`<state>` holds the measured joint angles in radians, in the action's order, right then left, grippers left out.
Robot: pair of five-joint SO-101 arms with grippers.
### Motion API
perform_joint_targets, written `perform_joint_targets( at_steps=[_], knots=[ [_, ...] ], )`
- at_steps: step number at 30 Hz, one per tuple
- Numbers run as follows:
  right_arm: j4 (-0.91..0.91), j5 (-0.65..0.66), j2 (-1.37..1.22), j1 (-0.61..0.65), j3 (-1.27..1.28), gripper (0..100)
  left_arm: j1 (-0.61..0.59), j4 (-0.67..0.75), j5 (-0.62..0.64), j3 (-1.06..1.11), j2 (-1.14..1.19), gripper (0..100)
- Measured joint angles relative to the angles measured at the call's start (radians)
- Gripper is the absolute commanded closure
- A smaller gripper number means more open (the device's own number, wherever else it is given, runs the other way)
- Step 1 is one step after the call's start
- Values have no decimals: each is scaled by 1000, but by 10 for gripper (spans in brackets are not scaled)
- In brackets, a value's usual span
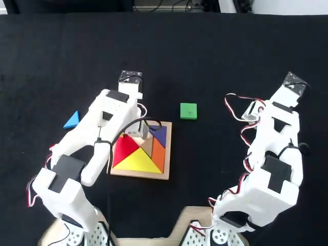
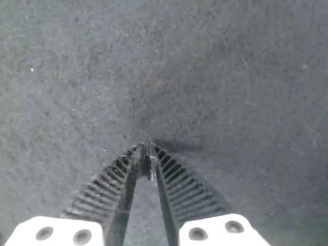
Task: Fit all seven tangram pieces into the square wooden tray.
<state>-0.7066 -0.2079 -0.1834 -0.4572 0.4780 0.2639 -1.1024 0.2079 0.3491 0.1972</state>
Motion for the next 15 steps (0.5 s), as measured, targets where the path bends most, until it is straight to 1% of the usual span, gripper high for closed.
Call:
perform_joint_targets(
  at_steps=[8, 12, 15],
  knots=[
    [0, 0, 0, 0, 0, 987, 107, -55, -2, -3, 0, 755],
    [0, 0, 0, 0, 0, 987, 110, -57, -2, -3, 0, 755],
    [0, 0, 0, 0, 0, 987, 74, -66, 0, -18, 0, 755]
  ],
)
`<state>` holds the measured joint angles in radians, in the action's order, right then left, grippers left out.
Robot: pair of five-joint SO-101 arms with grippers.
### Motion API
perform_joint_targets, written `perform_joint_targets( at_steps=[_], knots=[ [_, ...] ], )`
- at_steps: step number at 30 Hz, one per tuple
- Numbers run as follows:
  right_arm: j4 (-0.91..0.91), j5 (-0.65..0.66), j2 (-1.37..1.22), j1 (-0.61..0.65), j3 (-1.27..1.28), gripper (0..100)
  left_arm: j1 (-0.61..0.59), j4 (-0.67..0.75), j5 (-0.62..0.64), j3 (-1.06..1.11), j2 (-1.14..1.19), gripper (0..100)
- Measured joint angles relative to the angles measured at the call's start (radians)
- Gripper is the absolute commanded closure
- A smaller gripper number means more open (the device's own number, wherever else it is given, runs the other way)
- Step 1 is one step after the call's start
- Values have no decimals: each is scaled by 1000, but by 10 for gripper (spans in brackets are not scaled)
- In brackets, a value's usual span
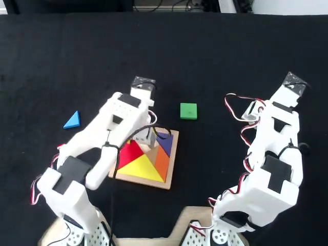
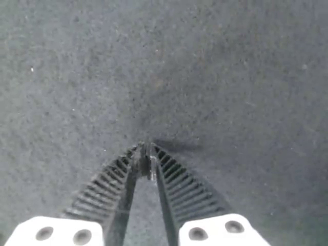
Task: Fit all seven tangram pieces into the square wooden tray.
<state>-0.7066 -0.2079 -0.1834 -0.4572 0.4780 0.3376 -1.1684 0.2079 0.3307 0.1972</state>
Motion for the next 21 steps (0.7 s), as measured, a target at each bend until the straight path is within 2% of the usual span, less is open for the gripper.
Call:
perform_joint_targets(
  at_steps=[4, 13, 16, 21],
  knots=[
    [0, 0, 0, 0, 0, 987, -89, -9, -9, -37, 2, 755],
    [0, 0, 0, 11, 0, 987, -204, -94, -71, -84, -103, 755],
    [-5, 37, 0, 46, 0, 988, -302, -55, -71, -63, -149, 755],
    [-121, 239, 0, 183, -34, 988, -549, 127, -71, 20, -158, 755]
  ],
)
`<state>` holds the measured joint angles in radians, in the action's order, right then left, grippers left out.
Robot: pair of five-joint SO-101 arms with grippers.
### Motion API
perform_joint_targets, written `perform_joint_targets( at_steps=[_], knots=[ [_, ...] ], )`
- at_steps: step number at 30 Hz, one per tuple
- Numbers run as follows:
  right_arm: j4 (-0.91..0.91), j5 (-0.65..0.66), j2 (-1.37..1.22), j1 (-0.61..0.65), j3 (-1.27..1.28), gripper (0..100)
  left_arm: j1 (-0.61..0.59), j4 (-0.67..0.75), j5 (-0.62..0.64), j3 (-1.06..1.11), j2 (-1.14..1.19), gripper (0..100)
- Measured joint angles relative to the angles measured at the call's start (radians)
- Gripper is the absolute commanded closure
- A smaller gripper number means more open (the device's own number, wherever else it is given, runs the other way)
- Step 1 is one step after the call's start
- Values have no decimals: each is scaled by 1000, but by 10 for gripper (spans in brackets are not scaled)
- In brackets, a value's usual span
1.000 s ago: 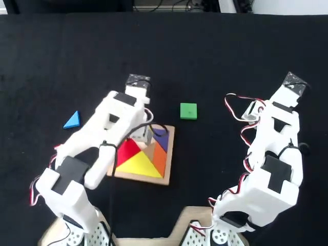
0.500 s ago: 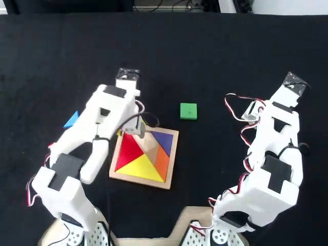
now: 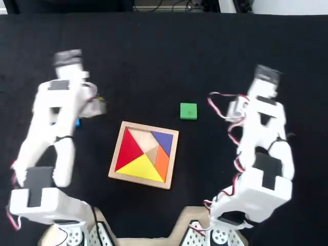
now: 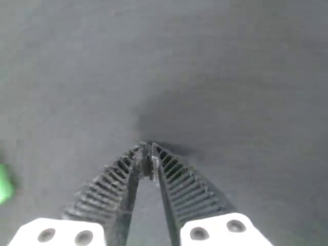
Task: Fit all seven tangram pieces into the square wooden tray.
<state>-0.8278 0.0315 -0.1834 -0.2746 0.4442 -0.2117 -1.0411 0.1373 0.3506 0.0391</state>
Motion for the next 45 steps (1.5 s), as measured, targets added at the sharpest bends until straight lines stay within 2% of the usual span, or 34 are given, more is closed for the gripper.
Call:
perform_joint_targets(
  at_steps=[3, 6, 13, 17, 26, 31, 37, 42, 45],
  knots=[
    [-132, 107, 0, 104, -46, 988, -129, 181, 0, 77, 46, 782],
    [-249, 167, 2, 175, -86, 988, -167, 318, 31, 95, 103, 843],
    [-404, 206, 2, 390, -140, 988, -207, 367, 84, 95, 133, 846],
    [-416, 206, -12, 497, -140, 988, -235, 367, 147, 94, 133, 846],
    [-411, 207, -101, 508, -158, 988, -250, 367, 181, 94, 133, 848],
    [-408, 206, -114, 448, -158, 988, -250, 367, 184, 94, 133, 848],
    [-407, 206, -112, 442, -158, 988, -250, 367, 184, 94, 133, 848],
    [-407, 206, -112, 457, -158, 988, -250, 367, 184, 94, 133, 848],
    [-410, 207, -112, 516, -184, 988, -250, 367, 184, 94, 133, 848]
  ],
)
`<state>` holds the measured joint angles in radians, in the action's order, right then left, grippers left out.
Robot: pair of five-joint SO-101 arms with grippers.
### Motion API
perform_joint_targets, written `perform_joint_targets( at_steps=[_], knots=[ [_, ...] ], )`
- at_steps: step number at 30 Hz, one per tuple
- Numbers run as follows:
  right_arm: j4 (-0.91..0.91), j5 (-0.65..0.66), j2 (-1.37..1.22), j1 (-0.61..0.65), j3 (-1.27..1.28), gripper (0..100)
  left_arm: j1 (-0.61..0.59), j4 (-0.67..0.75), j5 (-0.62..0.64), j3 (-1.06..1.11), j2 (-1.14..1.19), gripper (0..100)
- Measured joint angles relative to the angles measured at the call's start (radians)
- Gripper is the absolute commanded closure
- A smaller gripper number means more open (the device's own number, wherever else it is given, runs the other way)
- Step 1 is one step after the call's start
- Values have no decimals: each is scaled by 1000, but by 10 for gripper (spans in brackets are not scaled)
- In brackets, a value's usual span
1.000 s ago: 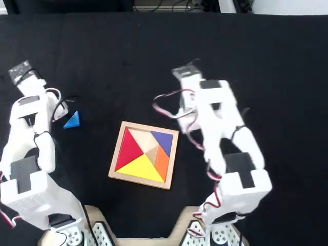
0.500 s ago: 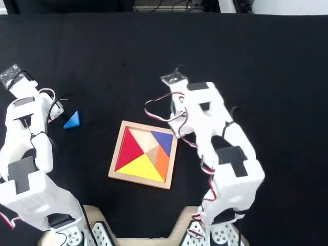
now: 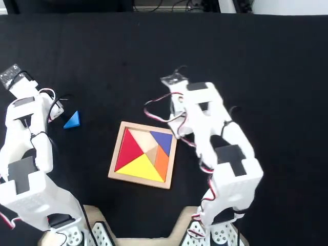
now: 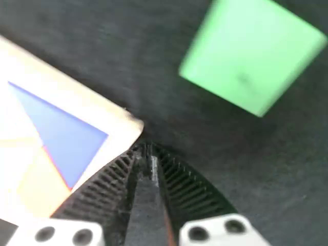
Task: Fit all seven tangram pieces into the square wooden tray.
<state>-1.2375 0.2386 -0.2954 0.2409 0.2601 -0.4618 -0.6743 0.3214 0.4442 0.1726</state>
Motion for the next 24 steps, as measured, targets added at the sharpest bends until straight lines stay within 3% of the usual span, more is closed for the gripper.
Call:
perform_joint_targets(
  at_steps=[7, 13, 17, 21, 24],
  knots=[
    [0, 0, 0, 83, -133, 988, 0, 0, 0, 0, 0, 848],
    [-57, 14, -37, 81, -281, 988, 0, 0, 0, 0, 0, 848],
    [-150, 83, -46, 8, -434, 979, 0, 0, 0, 0, 0, 848],
    [-198, 34, -92, -118, -511, 809, 0, 0, 0, 0, 0, 848],
    [-227, -69, -146, -164, -522, 776, 0, 0, 0, 0, 0, 848]
  ],
)
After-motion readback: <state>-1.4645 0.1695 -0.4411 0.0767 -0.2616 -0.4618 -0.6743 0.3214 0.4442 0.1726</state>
